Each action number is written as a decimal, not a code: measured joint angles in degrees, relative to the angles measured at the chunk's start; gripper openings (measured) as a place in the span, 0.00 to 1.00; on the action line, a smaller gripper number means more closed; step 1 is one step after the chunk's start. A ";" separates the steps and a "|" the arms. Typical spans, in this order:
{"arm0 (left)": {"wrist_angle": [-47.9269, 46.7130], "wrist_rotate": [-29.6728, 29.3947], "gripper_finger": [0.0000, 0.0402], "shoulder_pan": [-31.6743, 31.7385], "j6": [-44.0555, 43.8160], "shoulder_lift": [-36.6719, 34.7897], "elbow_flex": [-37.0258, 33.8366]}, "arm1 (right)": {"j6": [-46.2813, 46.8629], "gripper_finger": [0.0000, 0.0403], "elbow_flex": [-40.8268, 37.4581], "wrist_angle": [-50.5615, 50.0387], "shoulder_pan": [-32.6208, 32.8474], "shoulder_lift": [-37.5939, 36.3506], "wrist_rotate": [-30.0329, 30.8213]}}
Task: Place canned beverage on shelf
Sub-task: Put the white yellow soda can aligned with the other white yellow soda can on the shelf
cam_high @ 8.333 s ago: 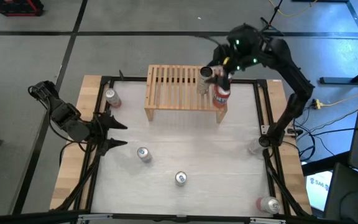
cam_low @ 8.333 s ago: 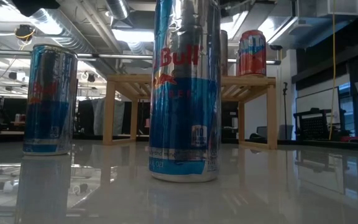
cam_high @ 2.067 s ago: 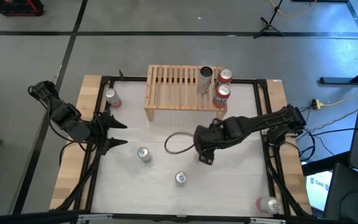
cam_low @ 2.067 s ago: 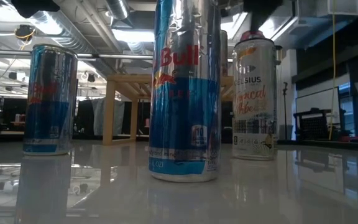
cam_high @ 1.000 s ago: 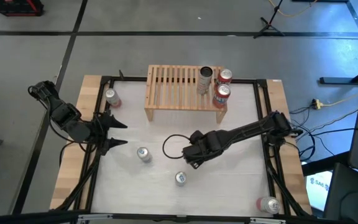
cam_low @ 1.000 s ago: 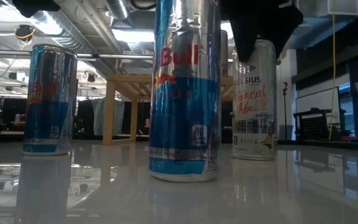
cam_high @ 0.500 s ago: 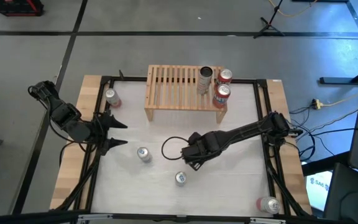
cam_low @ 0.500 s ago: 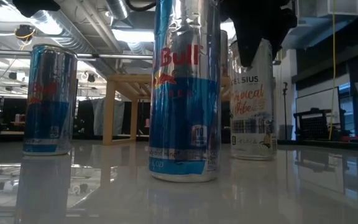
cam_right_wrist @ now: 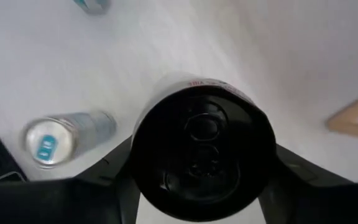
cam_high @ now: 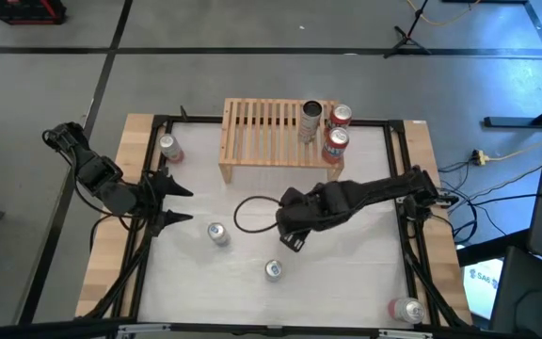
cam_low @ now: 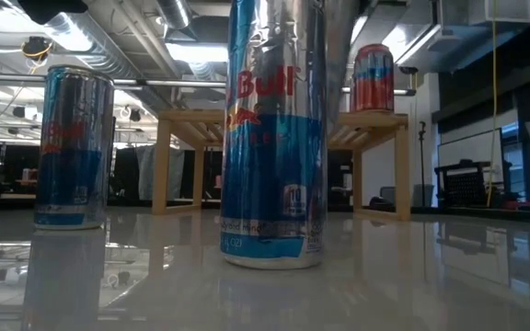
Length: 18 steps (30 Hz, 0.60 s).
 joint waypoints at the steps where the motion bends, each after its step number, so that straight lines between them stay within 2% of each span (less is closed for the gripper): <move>1: 0.13 0.01 0.81 0.02 0.00 -0.01 0.00 | -0.53 0.55 1.26 -0.32 0.00 -0.04 0.59; 8: 0.65 0.06 0.81 0.02 0.02 0.00 0.00 | -3.64 0.55 10.19 -3.75 0.02 -0.15 3.80; 18: 0.80 0.04 0.81 0.01 0.04 -0.02 0.00 | -12.70 0.55 10.36 -2.27 -1.62 -4.17 7.86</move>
